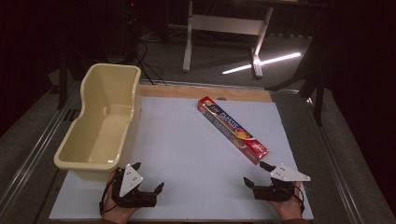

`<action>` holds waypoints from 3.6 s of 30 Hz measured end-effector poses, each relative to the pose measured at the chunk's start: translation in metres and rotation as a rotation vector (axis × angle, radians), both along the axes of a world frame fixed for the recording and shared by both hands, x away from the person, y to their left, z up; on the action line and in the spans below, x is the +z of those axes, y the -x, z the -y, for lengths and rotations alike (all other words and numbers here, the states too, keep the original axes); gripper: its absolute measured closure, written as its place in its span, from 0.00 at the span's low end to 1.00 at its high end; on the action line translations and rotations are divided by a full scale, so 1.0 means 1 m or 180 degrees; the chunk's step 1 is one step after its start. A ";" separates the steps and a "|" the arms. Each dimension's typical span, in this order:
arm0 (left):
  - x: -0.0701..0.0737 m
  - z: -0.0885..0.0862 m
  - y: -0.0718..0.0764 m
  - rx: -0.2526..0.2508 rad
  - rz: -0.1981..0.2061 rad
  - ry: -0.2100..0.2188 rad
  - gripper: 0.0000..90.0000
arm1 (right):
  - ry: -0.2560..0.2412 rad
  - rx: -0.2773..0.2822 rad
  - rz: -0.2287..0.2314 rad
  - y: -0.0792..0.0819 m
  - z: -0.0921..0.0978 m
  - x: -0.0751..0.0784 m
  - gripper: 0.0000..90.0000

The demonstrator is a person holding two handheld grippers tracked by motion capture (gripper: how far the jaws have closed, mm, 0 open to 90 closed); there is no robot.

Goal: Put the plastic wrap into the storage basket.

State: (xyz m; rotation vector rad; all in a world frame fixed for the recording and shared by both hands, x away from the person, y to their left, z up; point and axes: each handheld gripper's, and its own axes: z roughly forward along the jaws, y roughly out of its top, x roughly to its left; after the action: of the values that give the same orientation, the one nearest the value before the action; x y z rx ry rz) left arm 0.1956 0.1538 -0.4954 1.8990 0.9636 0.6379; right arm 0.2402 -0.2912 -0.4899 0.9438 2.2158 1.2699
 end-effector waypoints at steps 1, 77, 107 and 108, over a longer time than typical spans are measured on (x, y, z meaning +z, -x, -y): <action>0.000 0.000 0.000 -0.0002 0.0009 0.0012 0.01 | 0.0027 0.0011 -0.0004 0.000 -0.001 -0.001 0.17; 0.003 -0.001 0.005 -0.0044 0.0069 0.0110 0.01 | 0.0762 0.0114 -0.0306 -0.161 -0.080 0.070 0.43; 0.002 -0.002 0.006 -0.0063 0.0040 0.0137 0.01 | 0.1490 0.0177 -0.1252 -0.244 -0.088 0.020 0.35; 0.002 -0.002 0.006 -0.0062 0.0037 0.0140 0.01 | 0.1496 0.0188 -0.1279 -0.246 -0.088 0.019 0.35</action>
State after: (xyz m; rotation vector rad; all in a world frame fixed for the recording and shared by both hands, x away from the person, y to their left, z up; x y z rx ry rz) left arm 0.1894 0.1558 -0.4930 1.8619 0.9433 0.6109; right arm 0.4866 -0.2028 -0.4706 1.0072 2.6939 0.5577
